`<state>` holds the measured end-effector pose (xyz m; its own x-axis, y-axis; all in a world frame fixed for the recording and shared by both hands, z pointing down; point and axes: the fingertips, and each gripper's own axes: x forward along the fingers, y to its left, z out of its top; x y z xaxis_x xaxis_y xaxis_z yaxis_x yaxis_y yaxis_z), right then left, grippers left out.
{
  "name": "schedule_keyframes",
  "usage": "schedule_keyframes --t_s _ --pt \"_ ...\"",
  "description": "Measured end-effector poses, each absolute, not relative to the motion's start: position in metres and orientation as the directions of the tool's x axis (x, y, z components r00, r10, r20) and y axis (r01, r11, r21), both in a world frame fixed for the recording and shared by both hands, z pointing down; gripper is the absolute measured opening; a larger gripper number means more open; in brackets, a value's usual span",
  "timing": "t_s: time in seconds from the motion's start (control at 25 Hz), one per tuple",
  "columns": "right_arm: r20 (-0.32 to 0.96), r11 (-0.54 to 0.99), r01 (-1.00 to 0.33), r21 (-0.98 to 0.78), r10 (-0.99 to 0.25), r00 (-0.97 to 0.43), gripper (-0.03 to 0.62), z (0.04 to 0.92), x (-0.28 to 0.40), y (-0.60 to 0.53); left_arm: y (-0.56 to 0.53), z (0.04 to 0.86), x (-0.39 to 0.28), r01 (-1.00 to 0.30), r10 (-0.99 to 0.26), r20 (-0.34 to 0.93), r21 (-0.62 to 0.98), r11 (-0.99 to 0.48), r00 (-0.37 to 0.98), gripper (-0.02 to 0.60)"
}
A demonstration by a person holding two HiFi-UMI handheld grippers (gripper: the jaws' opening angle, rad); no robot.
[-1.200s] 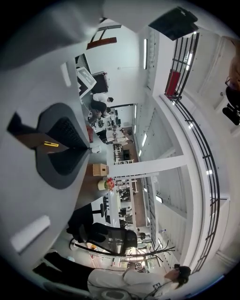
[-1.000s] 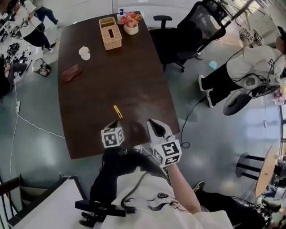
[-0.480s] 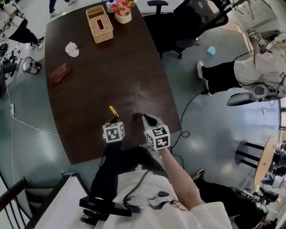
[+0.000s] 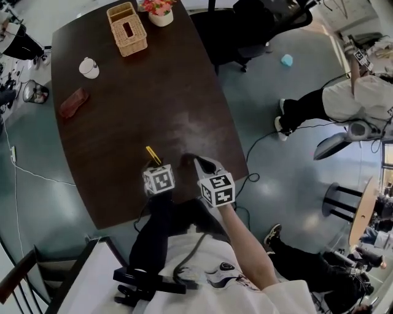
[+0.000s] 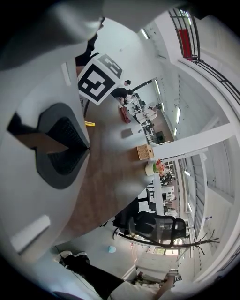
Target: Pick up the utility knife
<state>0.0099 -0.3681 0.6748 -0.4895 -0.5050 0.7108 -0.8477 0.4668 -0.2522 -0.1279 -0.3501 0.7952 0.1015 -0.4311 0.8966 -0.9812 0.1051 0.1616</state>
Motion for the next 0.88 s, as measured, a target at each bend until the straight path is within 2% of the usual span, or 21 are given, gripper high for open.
schedule_keyframes --t_s 0.12,0.4,0.64,0.88 --pt "0.711 0.453 -0.854 -0.255 -0.511 -0.483 0.002 0.672 0.016 -0.366 -0.351 0.804 -0.124 -0.982 -0.417 0.905 0.145 0.121 0.083 0.206" --pt "0.708 0.431 -0.865 -0.258 -0.524 -0.473 0.002 0.664 0.029 -0.359 -0.353 0.804 -0.128 -0.976 -0.413 0.911 0.089 0.198 -0.001 0.184" --pt "0.707 0.432 -0.862 -0.265 -0.521 -0.478 0.002 0.666 0.028 -0.356 -0.350 0.807 -0.123 -0.976 -0.414 0.910 0.092 0.200 0.001 0.065" --pt "0.694 0.445 -0.853 -0.272 -0.523 -0.495 0.002 0.663 0.029 -0.356 -0.343 0.799 -0.123 -0.969 -0.439 0.897 0.148 0.200 0.047 0.064"
